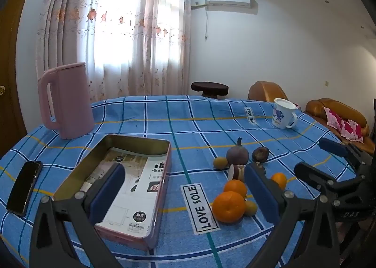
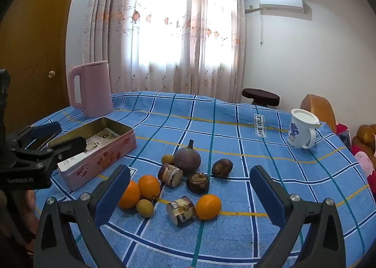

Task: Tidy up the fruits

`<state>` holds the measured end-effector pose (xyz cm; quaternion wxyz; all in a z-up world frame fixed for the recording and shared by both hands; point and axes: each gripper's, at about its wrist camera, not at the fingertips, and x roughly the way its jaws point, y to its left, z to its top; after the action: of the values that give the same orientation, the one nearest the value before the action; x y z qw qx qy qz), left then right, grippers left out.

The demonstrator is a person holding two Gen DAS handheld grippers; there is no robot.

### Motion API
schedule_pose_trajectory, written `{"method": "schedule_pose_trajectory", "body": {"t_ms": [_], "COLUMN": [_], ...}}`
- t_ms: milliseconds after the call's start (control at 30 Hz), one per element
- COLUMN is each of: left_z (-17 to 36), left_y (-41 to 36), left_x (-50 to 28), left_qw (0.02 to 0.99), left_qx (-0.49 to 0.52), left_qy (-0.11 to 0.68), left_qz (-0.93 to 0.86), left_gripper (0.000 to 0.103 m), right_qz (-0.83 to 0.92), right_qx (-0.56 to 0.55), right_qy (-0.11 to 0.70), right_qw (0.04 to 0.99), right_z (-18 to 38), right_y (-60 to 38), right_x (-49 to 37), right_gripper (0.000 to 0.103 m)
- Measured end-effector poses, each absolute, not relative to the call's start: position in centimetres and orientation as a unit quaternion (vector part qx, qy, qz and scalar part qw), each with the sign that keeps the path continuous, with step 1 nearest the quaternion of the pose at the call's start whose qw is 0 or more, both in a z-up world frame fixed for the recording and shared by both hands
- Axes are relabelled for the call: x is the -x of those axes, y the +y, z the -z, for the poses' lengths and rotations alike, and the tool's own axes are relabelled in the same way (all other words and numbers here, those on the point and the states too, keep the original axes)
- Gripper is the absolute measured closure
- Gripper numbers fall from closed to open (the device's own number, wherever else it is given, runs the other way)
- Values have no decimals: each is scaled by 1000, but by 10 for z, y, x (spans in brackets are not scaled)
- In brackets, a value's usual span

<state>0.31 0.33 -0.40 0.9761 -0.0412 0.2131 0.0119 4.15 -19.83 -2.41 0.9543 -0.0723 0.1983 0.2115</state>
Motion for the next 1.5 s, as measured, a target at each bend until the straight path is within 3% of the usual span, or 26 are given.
{"method": "schedule_pose_trajectory", "body": {"t_ms": [1500], "left_z": [9], "left_y": [4], "left_x": [-1], "left_qw": [976], "left_qx": [39], "left_qy": [214], "left_qz": [-13], "left_gripper": [0], "right_qz": [-215], "right_qx": [68], "right_qy": [200], "right_qw": [954], "right_z": [33], "right_y": [-196], "right_x": [-36], "right_gripper": [1]}}
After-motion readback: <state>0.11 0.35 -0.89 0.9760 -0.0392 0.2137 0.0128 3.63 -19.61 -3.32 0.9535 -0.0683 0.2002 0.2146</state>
